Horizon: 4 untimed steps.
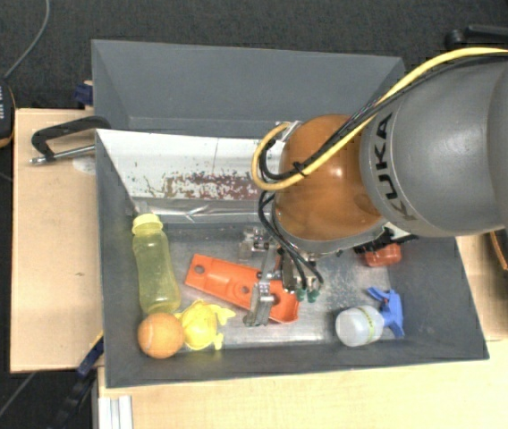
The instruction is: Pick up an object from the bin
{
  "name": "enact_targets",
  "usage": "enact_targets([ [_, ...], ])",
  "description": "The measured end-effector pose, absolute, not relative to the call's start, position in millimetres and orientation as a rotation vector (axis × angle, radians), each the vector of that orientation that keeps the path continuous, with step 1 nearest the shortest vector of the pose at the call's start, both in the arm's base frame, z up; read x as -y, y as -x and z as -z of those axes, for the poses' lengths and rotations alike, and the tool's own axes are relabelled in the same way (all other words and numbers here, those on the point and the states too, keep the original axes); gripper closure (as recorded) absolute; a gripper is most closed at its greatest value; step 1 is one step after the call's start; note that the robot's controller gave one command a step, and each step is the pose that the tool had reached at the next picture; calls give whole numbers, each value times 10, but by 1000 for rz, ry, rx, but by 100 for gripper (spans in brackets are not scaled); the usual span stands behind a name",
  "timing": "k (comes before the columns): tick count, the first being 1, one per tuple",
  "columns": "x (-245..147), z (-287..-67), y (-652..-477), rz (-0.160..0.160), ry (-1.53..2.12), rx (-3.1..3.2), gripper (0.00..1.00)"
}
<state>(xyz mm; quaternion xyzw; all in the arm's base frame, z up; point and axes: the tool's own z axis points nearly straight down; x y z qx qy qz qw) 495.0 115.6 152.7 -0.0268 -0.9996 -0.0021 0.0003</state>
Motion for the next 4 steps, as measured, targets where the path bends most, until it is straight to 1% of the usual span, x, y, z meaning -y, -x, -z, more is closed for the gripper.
enact_targets([
  [1,-1156,-1527,-4950,6,84,3140,0],
  [2,-1123,-1246,-5007,10,-166,3146,0],
  [3,-1035,-709,-5143,8,2,3141,100],
  [4,-1034,-709,-5143,8,3,3141,100],
])
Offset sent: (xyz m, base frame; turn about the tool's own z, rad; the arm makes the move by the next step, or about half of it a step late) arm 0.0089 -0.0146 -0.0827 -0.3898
